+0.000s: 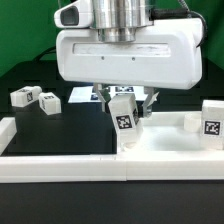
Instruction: Assemble square table
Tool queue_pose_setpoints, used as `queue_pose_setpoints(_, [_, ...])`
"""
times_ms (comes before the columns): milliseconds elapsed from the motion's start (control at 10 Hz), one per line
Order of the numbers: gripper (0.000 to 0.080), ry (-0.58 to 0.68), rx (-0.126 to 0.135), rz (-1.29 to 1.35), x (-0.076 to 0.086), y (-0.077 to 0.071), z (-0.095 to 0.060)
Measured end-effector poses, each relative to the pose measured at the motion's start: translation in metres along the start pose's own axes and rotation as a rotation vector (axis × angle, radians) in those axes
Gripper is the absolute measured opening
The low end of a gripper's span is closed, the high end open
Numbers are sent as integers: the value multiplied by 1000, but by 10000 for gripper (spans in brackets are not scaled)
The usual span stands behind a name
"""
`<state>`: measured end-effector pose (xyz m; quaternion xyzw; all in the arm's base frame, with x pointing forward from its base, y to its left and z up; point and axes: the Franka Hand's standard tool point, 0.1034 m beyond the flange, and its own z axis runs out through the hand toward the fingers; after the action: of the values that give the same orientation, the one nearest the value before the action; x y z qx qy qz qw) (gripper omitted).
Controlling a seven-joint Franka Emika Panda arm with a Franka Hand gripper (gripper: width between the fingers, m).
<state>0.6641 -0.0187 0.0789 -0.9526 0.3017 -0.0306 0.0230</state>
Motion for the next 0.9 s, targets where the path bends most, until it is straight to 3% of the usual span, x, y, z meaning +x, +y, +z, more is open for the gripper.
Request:
queue_pose_setpoints(100, [290,0,0,64,0,0,0])
queue_pose_setpoints(400, [290,-2,4,266,-1,-2,0])
queue_pose_setpoints(700, [290,-16,11,715,-15,-19,5])
queue_pose_setpoints(900, [290,-4,22,926,-14,-23,6])
